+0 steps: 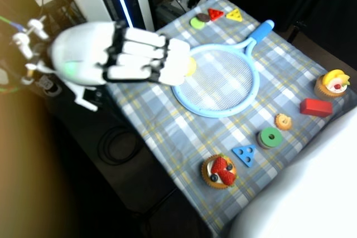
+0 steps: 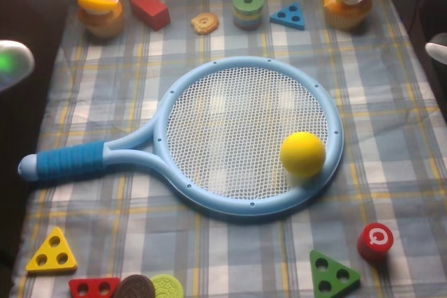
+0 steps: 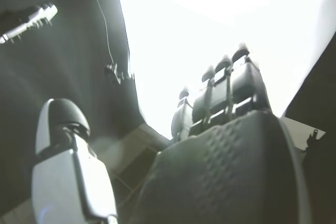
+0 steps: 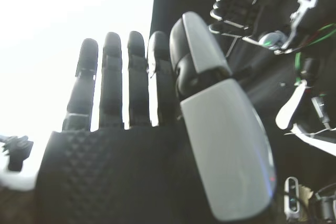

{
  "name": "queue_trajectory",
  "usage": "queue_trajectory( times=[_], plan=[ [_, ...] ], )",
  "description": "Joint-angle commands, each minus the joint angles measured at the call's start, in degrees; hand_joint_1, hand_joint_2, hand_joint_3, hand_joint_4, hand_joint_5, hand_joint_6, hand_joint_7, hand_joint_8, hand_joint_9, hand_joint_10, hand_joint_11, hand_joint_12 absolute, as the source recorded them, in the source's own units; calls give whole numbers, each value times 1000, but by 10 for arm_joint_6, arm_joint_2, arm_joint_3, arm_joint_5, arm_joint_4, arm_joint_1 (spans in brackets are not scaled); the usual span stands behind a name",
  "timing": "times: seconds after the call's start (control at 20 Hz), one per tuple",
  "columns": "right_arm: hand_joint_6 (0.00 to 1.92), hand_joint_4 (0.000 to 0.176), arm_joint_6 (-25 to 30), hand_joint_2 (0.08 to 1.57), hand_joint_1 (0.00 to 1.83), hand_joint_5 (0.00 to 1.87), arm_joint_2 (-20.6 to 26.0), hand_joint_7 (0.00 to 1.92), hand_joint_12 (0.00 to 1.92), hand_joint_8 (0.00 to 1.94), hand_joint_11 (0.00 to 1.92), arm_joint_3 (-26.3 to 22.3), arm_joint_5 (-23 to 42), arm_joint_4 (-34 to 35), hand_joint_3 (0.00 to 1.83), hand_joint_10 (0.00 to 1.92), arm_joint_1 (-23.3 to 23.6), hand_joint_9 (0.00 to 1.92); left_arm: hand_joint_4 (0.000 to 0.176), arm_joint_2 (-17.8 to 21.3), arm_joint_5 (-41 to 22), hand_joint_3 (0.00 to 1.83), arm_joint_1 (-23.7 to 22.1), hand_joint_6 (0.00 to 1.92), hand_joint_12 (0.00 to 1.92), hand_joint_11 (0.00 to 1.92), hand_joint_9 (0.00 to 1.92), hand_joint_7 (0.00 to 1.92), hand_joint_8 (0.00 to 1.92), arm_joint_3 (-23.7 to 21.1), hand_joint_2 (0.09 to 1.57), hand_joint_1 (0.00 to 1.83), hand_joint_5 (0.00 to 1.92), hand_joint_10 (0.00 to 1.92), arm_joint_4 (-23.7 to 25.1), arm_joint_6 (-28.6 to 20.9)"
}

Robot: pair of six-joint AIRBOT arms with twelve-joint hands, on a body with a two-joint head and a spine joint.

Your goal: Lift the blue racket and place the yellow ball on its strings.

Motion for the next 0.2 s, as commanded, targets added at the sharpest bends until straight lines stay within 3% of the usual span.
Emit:
queue_trajectory(
  times=[0.0, 0.05, 0.1, 0.15],
  plan=[
    [0, 0, -8, 1347, 896, 416, 5, 433, 747, 2, 52, -6, 113, 22, 3, 7, -1, 413, 164, 1, -122, 0, 8, 0, 0, 0, 0, 0, 0, 4, 852, 633, 0, 0, -13, -30],
    [5, 0, -11, 1333, 942, 431, 6, 464, 740, 11, 78, -11, 129, 32, 0, 24, -11, 473, 174, -1, -148, 7, 24, 0, 0, 0, 0, 0, 0, 6, 888, 711, 0, 0, -21, -52],
    [1, 0, -11, 1355, 925, 405, 5, 469, 746, 8, 107, -15, 151, 44, 4, 26, -24, 496, 157, -3, -181, 14, 51, 0, 0, 0, 0, 0, 0, 10, 904, 715, 0, 0, -32, -83],
    [3, 0, -12, 1376, 872, 380, 4, 472, 740, 6, 121, -17, 161, 50, 11, 24, -30, 510, 151, -3, -202, 7, 67, 0, 0, 0, 0, 0, 0, 11, 893, 717, 0, 0, -40, -103]
  ],
)
